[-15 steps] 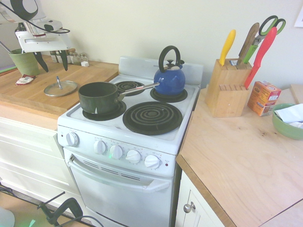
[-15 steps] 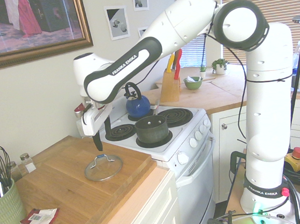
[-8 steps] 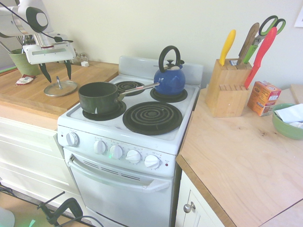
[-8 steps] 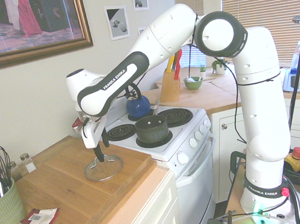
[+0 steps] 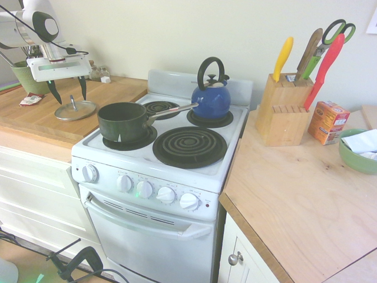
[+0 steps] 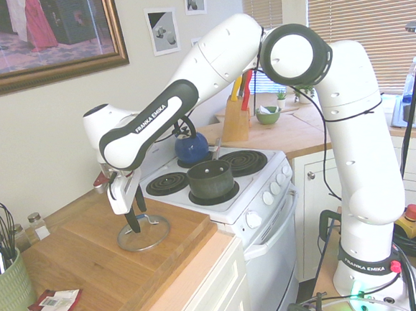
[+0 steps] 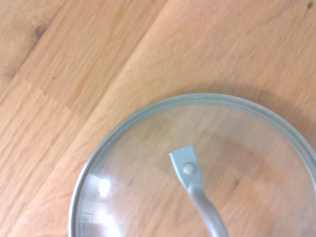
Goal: Cover the lid of the pot
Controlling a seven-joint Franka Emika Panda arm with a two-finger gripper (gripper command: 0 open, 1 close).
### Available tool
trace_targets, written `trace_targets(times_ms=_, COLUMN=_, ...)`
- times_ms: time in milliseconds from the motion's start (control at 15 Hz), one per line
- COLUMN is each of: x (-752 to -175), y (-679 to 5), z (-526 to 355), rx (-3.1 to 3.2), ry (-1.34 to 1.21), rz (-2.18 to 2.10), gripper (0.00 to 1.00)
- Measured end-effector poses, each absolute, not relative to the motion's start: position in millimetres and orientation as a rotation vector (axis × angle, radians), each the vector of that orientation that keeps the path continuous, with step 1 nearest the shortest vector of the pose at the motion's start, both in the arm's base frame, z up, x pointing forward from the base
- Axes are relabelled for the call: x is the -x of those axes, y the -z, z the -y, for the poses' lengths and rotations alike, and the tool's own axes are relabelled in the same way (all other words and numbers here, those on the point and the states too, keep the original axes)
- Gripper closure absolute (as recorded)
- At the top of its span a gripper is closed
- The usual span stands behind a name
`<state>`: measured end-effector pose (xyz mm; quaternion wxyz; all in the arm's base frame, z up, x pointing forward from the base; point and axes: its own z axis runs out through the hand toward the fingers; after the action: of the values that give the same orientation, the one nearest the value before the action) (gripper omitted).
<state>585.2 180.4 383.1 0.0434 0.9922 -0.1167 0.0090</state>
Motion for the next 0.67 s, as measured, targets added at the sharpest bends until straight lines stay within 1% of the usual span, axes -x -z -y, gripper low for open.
trace_targets(times_ms=667, x=-587.9, y=-373.4, z=-178.4, rx=-3.033, ry=-0.017, rz=0.336, gripper=1.0)
